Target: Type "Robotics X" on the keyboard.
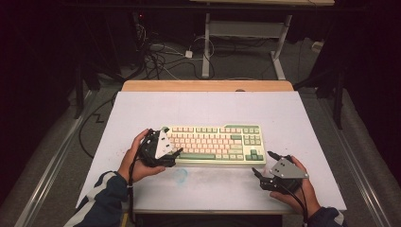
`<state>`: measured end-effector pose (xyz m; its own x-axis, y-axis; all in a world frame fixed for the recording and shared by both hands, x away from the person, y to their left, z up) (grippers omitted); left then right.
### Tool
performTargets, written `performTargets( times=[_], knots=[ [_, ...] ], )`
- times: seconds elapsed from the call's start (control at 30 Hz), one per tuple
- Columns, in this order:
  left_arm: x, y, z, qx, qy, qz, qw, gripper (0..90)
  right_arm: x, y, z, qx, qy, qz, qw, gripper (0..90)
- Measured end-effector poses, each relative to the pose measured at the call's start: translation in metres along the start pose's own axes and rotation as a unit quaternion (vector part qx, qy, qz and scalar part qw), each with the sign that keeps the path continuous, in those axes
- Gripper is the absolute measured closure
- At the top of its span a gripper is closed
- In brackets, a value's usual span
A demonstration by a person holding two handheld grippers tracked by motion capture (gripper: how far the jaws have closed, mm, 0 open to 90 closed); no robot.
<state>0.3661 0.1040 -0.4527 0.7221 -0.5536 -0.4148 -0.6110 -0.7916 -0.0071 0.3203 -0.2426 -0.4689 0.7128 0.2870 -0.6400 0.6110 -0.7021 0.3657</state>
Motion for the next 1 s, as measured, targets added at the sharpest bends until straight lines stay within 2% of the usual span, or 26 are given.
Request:
performTargets(
  times=[0.17,0.6,0.7,0.77,0.87,0.93,1.0],
  knots=[
    [-0.006,-0.007,0.009,-0.001,-0.001,-0.018,0.9998,20.1,0.001,-0.001,-0.001,-0.001,-0.002,0.001,1.0,25.2],
    [-0.024,-0.017,0.029,-0.024,-0.014,-0.026,0.9993,19.2,0.003,-0.002,-0.009,0.004,0.0,-0.004,1.0,25.2],
    [-0.026,-0.02,0.033,-0.033,-0.017,-0.029,0.9989,19.2,0.004,-0.001,-0.013,0.009,0.009,-0.012,0.9998,25.2],
    [-0.027,-0.022,0.036,-0.048,-0.017,-0.027,0.9983,19.2,0.004,0.0,-0.017,0.008,0.012,-0.015,0.9998,25.2],
    [-0.03,-0.022,0.041,-0.051,-0.022,-0.031,0.998,19.2,0.006,0.0,-0.024,0.01,0.009,-0.023,0.9996,26.1],
    [-0.034,-0.023,0.042,-0.073,-0.019,-0.023,0.9969,19.2,0.007,-0.001,-0.029,0.006,0.011,-0.024,0.9996,27.5],
    [-0.036,-0.024,0.046,-0.074,-0.021,-0.031,0.9965,19.2,0.009,-0.002,-0.034,0.009,0.014,-0.031,0.9994,29.4]
  ],
)
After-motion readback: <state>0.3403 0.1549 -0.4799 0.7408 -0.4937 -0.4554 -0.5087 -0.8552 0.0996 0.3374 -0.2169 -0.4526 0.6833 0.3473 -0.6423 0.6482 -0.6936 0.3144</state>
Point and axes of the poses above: each handheld gripper's, and its own axes: x roughly forward along the jaws, z roughly out of its underside, y roughly to its right, the point moved 2 cm from there along x, roughly forward along the jaws, and after that the axes turned 13 degrees about -y, right-handed, at the moved point
